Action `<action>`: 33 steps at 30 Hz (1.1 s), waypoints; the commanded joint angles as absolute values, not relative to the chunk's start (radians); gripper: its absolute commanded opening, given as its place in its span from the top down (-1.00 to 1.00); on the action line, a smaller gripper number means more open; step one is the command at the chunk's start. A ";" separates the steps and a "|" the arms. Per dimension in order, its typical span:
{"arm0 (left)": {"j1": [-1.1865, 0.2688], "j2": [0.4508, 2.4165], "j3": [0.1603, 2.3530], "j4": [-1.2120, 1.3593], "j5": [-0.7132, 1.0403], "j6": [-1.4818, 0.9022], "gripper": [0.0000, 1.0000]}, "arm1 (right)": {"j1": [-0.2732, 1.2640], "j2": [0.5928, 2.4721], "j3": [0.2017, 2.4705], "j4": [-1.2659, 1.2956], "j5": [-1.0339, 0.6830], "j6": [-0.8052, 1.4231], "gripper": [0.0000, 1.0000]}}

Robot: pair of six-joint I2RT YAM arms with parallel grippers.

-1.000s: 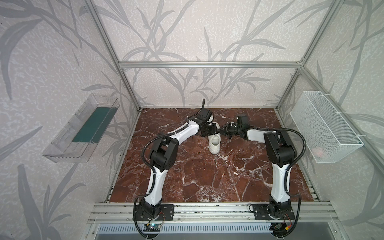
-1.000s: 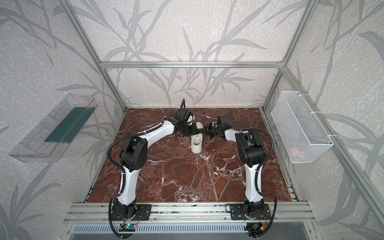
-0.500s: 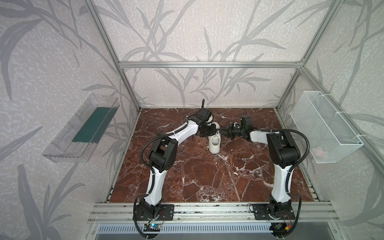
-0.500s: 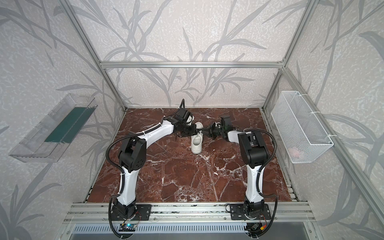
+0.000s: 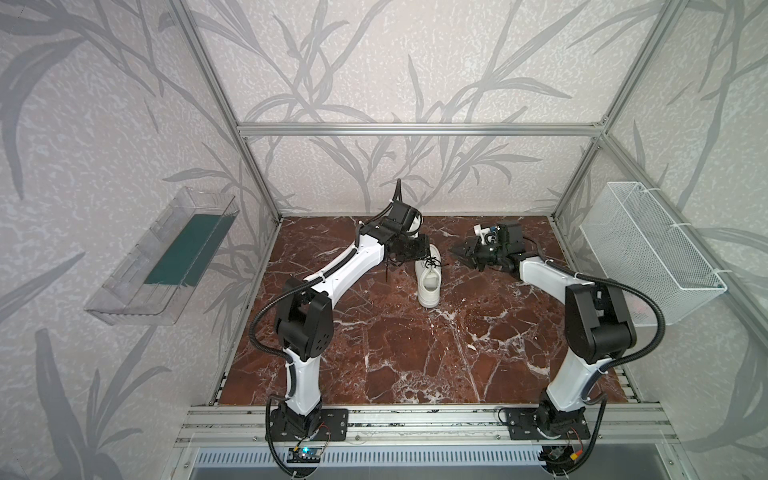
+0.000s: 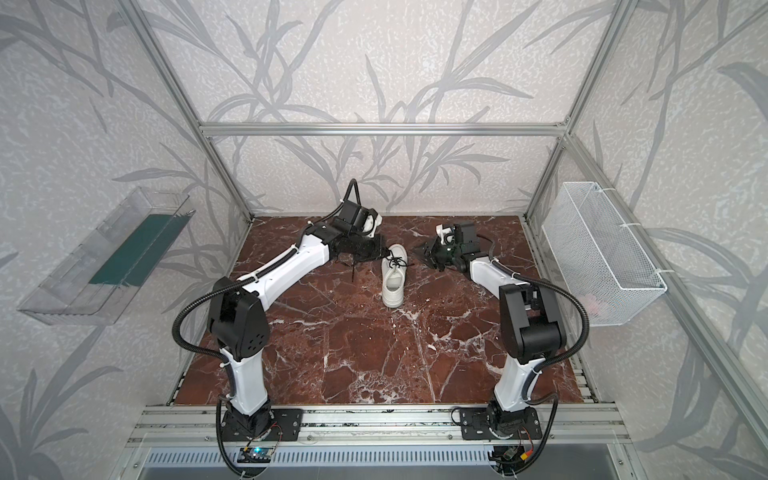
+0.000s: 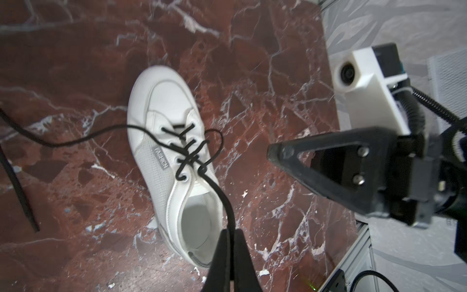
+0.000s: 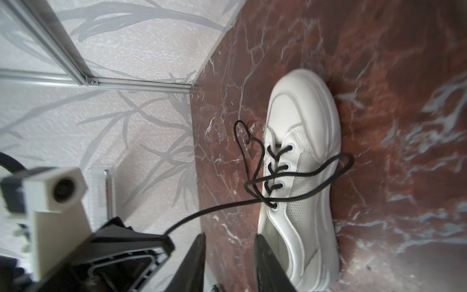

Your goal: Tie the shoes

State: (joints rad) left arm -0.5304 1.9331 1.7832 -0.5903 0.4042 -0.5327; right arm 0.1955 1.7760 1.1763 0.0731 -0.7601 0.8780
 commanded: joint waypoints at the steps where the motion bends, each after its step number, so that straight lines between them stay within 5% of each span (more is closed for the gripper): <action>1: -0.520 1.902 1.874 -0.611 0.436 -0.529 0.96 | 0.226 1.680 1.194 -0.073 -0.625 0.506 0.30; 8: -0.513 1.931 1.992 -0.645 0.462 -0.537 0.96 | 0.372 1.581 1.081 0.135 -0.476 0.088 0.17; 20: -0.513 1.888 1.965 -0.665 0.437 -0.532 0.96 | 0.390 1.777 1.254 0.219 -0.499 0.106 0.15; 33: -0.497 1.871 1.924 -0.657 0.439 -0.540 0.85 | 0.387 1.829 1.319 0.221 -0.506 0.123 0.84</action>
State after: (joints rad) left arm -0.5064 1.9221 1.9373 -0.6506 0.4446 -0.5346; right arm 0.3908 1.8313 1.2999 0.2062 -0.5053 0.1253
